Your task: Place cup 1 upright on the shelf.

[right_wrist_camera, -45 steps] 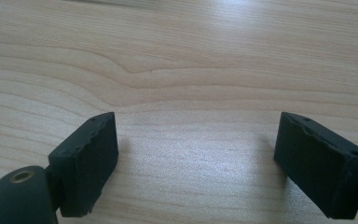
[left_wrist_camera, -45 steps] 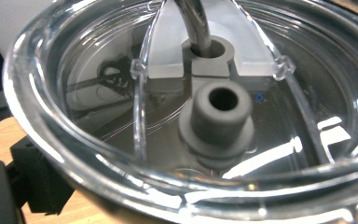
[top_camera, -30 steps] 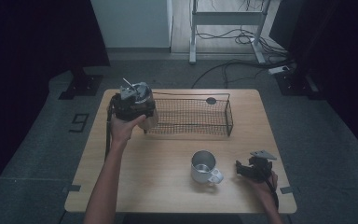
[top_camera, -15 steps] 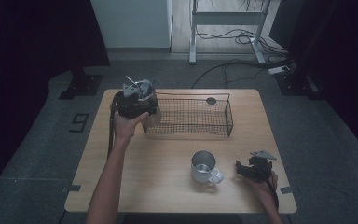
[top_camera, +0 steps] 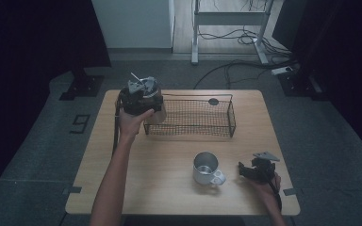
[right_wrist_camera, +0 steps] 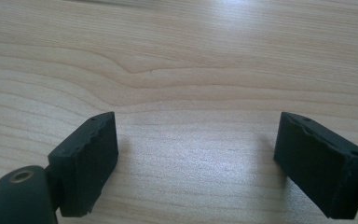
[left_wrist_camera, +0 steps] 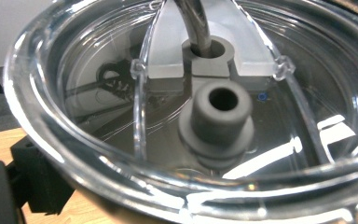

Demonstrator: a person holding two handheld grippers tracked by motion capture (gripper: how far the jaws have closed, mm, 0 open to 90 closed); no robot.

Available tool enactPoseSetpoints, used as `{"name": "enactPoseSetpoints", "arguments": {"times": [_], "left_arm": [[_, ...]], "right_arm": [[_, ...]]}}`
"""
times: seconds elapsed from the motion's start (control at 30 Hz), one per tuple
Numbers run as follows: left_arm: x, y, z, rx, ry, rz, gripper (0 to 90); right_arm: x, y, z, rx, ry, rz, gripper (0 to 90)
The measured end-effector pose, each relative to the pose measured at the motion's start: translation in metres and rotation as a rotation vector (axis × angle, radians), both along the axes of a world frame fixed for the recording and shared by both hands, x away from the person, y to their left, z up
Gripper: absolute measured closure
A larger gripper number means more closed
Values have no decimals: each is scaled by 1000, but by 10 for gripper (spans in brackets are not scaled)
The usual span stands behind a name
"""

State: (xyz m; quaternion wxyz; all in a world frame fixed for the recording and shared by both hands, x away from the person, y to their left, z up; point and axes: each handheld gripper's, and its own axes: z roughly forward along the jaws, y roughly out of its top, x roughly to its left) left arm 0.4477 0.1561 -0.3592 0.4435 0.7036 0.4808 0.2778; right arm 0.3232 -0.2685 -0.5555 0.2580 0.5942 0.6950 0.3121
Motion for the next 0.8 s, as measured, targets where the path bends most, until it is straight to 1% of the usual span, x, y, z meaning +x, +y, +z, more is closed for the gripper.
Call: {"name": "enactPoseSetpoints", "arguments": {"times": [0.27,0.57,0.63,0.8], "left_arm": [[6,-6,0,12,-6,-1,39],[14,-13,-4,26,4,-4,40],[18,-14,-5,25,8,-1,40],[25,-18,-6,25,2,-6,40]], "right_arm": [[0,0,0,0,0,0,132],[0,0,0,0,1,0,132],[0,0,0,1,1,0,132],[0,0,0,1,2,0,133]]}}
